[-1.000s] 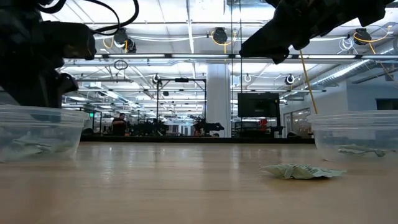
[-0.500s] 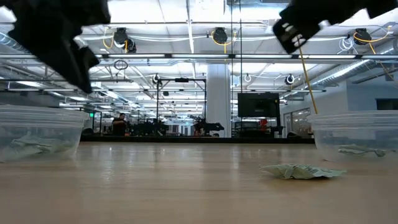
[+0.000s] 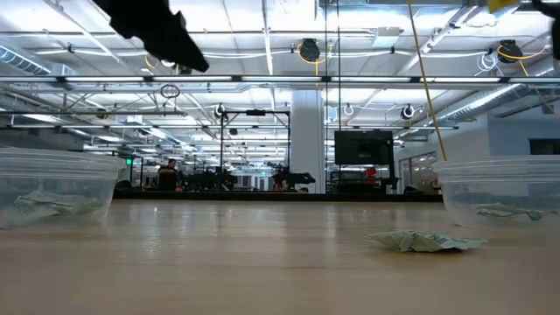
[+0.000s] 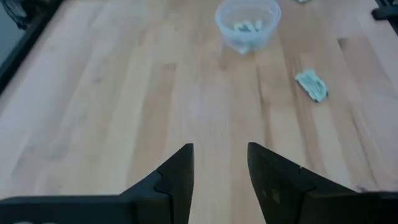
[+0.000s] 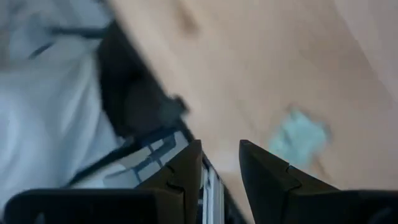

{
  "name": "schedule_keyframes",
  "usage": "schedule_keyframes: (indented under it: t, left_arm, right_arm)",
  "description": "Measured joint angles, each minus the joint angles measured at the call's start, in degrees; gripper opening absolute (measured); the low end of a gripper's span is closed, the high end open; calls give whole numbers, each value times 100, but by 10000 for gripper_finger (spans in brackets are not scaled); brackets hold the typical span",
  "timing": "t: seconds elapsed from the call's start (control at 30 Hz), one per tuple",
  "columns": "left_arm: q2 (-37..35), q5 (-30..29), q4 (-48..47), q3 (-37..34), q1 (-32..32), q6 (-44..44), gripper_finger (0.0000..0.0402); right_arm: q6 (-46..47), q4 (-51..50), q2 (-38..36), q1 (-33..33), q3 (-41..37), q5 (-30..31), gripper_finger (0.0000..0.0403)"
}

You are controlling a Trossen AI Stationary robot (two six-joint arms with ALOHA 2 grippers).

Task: Pick and place Stevia / Truvia into bins
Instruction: Put the right light green stevia packet into the right transparent container

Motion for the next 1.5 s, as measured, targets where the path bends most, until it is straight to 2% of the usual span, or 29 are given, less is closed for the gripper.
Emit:
schedule_keyframes:
  t: [0.1,0.23,0.3,0.47,0.6,0.9,1.23,1.37,1.5]
  left_arm:
    - [0,4,155,0,137,188,157]
    - [0,4,152,0,292,219,157]
    - [0,0,153,0,336,223,157]
    - [0,7,139,0,388,224,157]
    - [2,8,112,0,388,224,157]
    - [2,8,86,-2,388,224,157]
    - [2,7,88,-2,388,427,157]
    - [2,7,88,-2,388,377,157]
    - [2,7,88,-2,388,375,157]
  right_arm:
    - [1214,-552,2,322,-1,89,100]
    - [2097,-790,1,631,-193,339,100]
    - [2424,-294,7,726,-502,330,100]
    - [3183,1693,110,909,-1437,308,100]
    - [3642,2421,260,976,-1824,208,100]
    - [3733,2730,577,984,-1951,202,97]
    - [3424,2738,796,991,-1949,116,59]
    - [2983,2280,796,1000,-1942,445,41]
    - [2915,2136,791,967,-1944,671,19]
